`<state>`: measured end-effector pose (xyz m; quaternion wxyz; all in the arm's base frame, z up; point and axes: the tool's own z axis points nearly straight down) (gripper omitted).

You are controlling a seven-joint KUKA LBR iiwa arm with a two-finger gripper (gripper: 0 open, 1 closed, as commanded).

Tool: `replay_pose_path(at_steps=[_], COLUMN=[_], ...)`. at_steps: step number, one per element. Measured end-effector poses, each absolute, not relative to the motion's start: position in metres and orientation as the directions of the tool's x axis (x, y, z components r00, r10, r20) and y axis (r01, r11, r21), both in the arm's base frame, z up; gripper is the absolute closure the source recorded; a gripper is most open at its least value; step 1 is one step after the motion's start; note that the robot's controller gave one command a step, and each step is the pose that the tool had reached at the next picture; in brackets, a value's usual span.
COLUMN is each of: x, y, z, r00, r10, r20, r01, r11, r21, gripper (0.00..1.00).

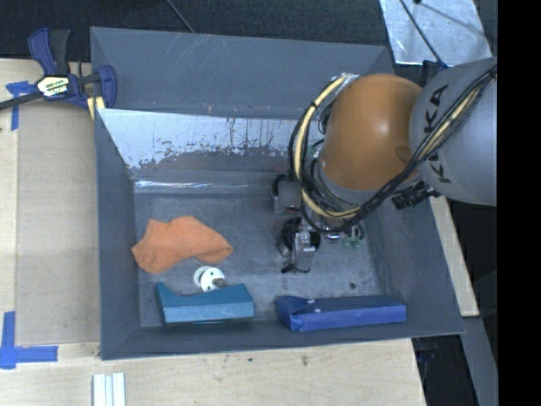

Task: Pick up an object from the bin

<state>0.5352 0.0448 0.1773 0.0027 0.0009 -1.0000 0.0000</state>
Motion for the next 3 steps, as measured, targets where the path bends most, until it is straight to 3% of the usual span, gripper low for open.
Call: replay_pose_path(at_steps=[1,2,3], x=[0.537,0.564,0.589], y=[0.045,0.020,0.015], z=[0.182,0.143,0.096], r00=[-1.000,-0.999,-0.999], r10=[-0.001,-0.037,-0.037], r20=[-0.003,-0.013,-0.007], r01=[-0.001,-0.037,-0.037], r11=[1.000,0.999,0.999], r21=[0.000,0.001,0.000], gripper=[0.00,0.00,0.00])
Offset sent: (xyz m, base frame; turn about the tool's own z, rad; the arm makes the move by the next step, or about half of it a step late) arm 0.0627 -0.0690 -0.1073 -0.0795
